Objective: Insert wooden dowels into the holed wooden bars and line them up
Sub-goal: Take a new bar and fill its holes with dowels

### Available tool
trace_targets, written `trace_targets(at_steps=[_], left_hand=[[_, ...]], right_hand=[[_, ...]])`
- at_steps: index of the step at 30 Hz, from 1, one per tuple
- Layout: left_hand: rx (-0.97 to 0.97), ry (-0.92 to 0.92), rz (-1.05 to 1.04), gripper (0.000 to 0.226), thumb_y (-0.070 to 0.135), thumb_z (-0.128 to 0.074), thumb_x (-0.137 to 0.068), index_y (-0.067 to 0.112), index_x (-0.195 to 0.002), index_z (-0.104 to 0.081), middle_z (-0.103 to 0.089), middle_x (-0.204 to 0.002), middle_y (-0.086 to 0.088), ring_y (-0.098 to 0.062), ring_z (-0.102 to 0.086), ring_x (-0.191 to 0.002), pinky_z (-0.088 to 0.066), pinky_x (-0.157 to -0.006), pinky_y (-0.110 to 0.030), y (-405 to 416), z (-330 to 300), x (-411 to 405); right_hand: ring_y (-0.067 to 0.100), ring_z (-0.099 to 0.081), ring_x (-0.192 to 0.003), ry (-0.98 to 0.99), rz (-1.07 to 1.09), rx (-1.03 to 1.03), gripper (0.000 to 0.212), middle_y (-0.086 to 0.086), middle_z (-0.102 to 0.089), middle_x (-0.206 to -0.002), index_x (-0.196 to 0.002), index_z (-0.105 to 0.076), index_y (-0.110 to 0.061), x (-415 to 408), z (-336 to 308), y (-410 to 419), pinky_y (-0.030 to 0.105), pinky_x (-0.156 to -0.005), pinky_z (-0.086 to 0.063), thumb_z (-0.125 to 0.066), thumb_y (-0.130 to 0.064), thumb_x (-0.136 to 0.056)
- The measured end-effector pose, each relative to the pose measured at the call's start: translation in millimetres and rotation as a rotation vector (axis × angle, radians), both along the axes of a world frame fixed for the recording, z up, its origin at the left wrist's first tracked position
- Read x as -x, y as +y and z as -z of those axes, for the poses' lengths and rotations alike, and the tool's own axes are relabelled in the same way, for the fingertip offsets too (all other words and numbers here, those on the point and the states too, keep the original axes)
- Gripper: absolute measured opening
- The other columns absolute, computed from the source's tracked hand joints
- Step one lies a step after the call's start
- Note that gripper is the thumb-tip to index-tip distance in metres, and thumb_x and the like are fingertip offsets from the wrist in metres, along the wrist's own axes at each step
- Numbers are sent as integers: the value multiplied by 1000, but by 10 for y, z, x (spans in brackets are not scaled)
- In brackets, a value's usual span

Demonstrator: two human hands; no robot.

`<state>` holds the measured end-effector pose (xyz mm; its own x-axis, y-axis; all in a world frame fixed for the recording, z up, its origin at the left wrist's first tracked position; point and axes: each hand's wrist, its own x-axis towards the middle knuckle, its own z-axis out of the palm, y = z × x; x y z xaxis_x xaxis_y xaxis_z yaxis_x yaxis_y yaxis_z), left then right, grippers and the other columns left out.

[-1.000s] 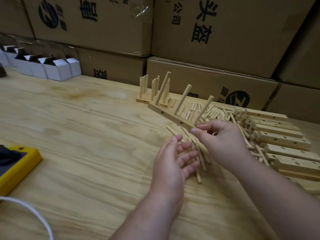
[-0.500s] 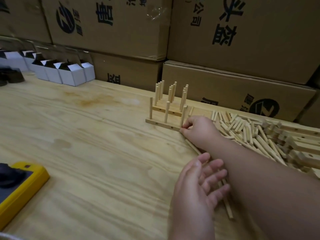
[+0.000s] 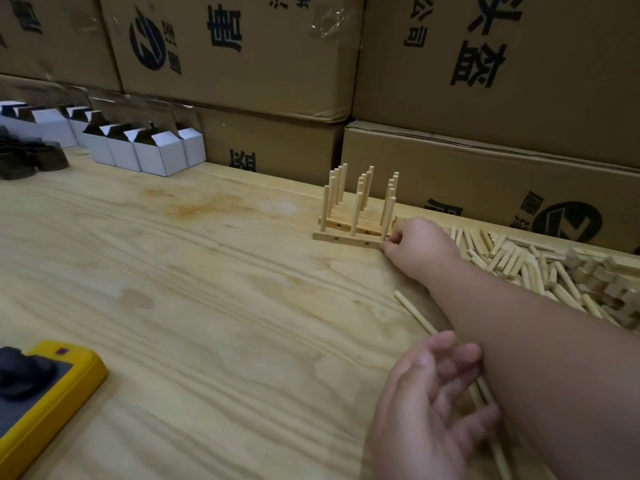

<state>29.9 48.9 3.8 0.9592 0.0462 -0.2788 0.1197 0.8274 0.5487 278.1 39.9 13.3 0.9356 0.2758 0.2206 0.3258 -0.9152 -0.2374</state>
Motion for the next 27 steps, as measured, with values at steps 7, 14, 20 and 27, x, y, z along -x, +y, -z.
trace_targets(at_steps=[7,14,20,27], left_hand=[[-45,38,14,44,30,-52,-60,6,-91,-72,-78,-91,-15,-20,-73,-81,-53,-63,-36,36,8,-22],[-44,10,17,42,31,-52,-59,8,-88,-73,-78,-91,-12,-17,-74,-80,-54,-65,-37,34,68,-46],[-31,-68,-14,46,33,-51,-61,8,-94,-70,-76,-82,-12,-19,-72,-66,-53,-53,-30,-52,73,-23],[-109,-101,-137,28,36,-58,-81,14,-94,-70,-67,-68,-5,-15,-59,-49,-44,-50,-25,-117,111,47]], right_hand=[[19,-60,-75,-9,17,18,26,-5,-63,-76,-78,-66,-27,-40,-24,62,30,-60,-53,-60,-48,-91],[17,-58,-74,-25,31,16,25,-7,-62,-75,-78,-66,-29,-80,0,101,28,-56,-46,-60,-49,-91],[17,-61,-70,-19,13,-94,27,-6,-65,-74,-80,-63,-29,127,-51,-19,34,-61,-55,-57,-52,-92],[5,-58,-63,-130,-43,-429,27,-10,-62,-64,-69,-60,-24,1049,-136,-554,28,-57,-46,-64,-41,-90]])
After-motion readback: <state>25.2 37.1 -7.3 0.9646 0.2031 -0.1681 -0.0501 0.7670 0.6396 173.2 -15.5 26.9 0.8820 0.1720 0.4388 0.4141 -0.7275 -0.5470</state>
